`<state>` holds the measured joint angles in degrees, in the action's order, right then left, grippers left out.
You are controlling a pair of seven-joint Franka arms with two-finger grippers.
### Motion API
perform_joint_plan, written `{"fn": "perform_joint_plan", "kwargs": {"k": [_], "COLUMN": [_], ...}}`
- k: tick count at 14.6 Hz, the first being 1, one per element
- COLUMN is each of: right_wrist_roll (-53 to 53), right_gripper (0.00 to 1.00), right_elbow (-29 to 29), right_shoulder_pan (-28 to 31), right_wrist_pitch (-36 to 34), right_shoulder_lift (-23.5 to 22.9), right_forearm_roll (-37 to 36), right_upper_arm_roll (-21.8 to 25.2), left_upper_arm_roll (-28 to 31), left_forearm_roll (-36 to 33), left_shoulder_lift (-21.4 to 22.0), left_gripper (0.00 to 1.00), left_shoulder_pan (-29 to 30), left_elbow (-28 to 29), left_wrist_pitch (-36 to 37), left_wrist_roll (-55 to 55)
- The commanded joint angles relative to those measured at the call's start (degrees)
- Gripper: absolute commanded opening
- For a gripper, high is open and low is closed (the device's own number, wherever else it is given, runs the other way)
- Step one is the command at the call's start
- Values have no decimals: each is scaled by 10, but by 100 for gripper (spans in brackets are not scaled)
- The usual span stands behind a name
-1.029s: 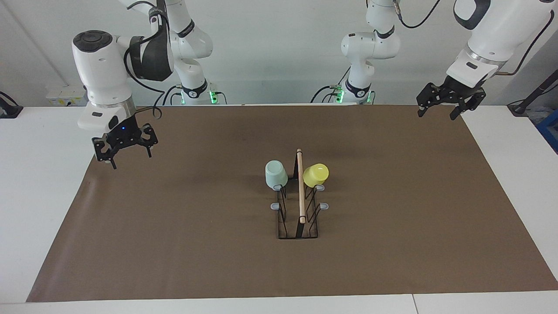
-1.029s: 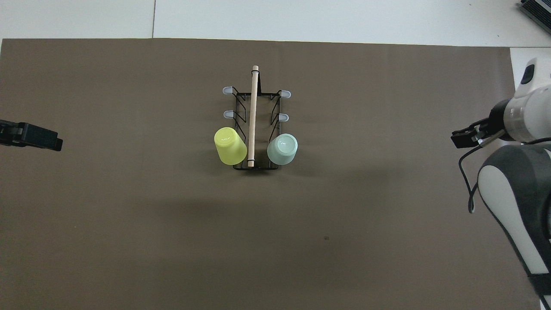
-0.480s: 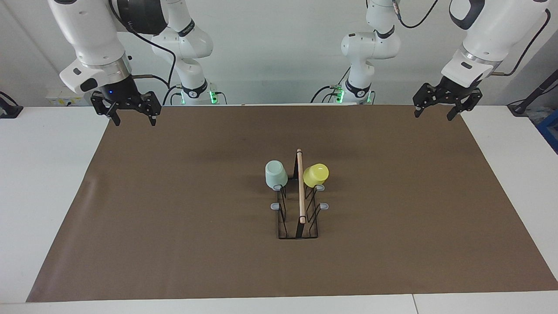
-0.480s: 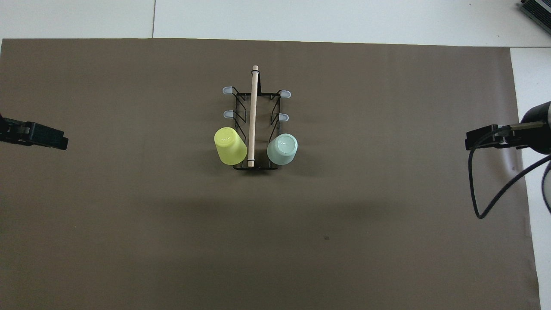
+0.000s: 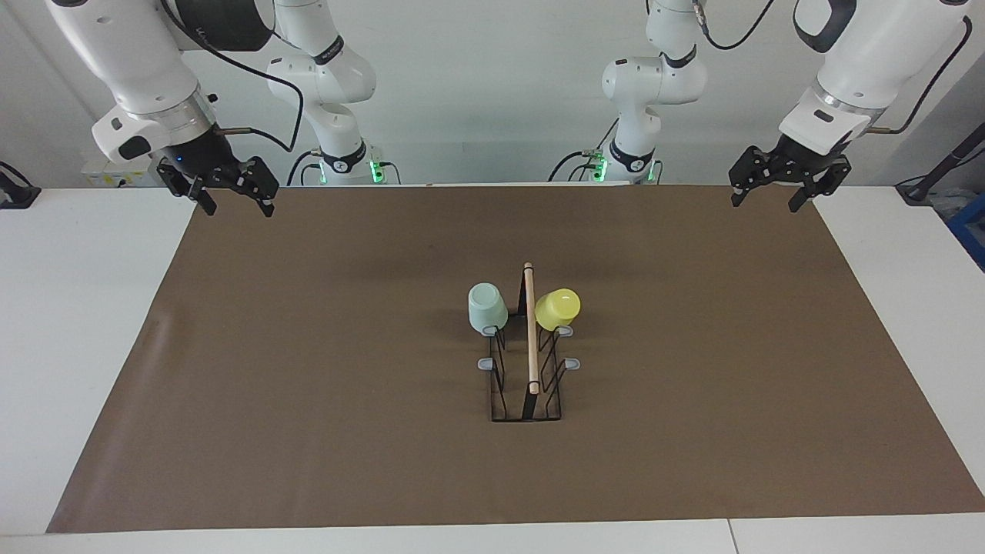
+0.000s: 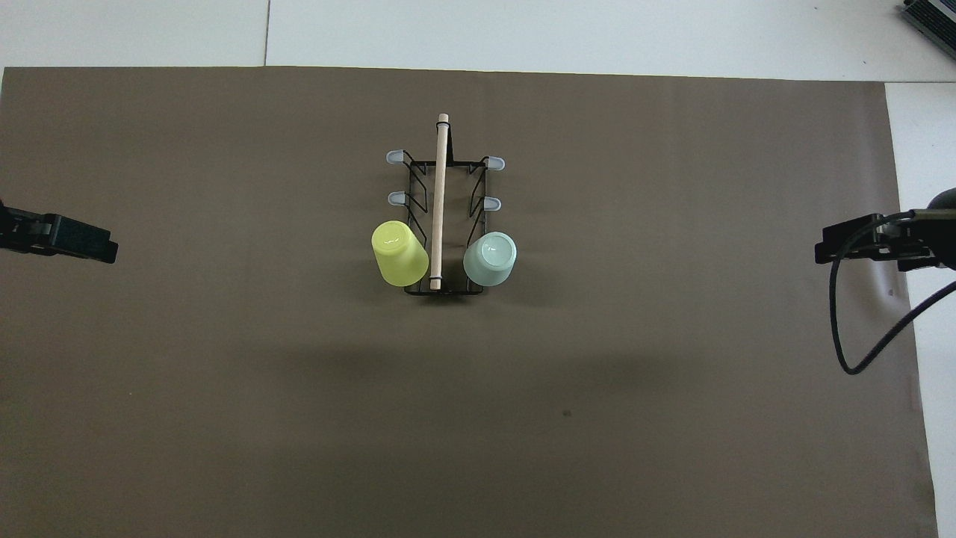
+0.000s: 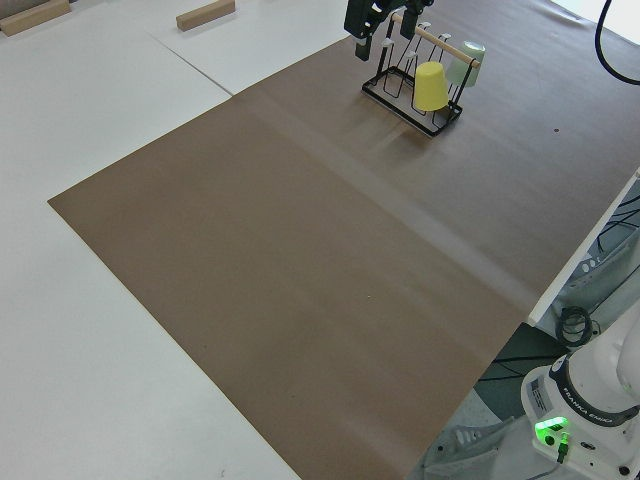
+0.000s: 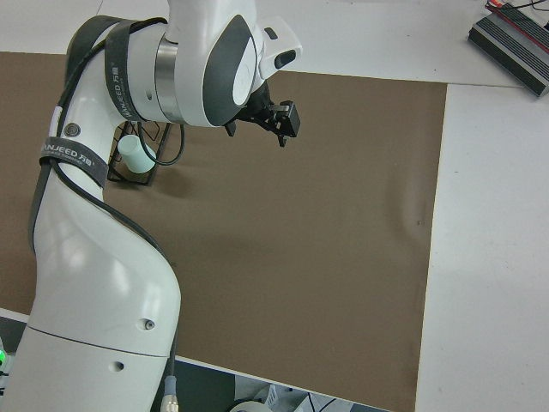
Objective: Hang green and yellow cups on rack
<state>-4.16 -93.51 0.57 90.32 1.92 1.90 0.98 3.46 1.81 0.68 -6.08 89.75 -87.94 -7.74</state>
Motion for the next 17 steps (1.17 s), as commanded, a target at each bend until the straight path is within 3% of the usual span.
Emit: {"fn": "perform_joint_plan", "kwargs": {"k": [1, 2, 6, 17], "right_wrist_roll": [6, 12, 12, 14], "right_gripper": [100, 100, 100, 100], "right_elbow": [-17, -15, 41, 30], "right_shoulder_pan": [-1, -7, -17, 1], "right_wrist_pitch": [25, 21, -54, -29], "right_shoulder_lift": [12, 7, -28, -24], "right_forearm_roll": [-13, -42, -44, -20], "right_upper_arm_roll": [-7, -11, -12, -6], "left_upper_arm_roll": [-8, -7, -9, -9], "left_forearm_roll": [-8, -8, -8, -4], "left_shoulder_lift": [15, 14, 15, 18], "left_gripper": [100, 100, 100, 100], "left_shoulder_pan": [8, 6, 8, 8], "left_elbow": [17, 17, 19, 23], "left_wrist_pitch": [0, 1, -2, -5], "left_wrist_roll": [11, 22, 35, 34]}}
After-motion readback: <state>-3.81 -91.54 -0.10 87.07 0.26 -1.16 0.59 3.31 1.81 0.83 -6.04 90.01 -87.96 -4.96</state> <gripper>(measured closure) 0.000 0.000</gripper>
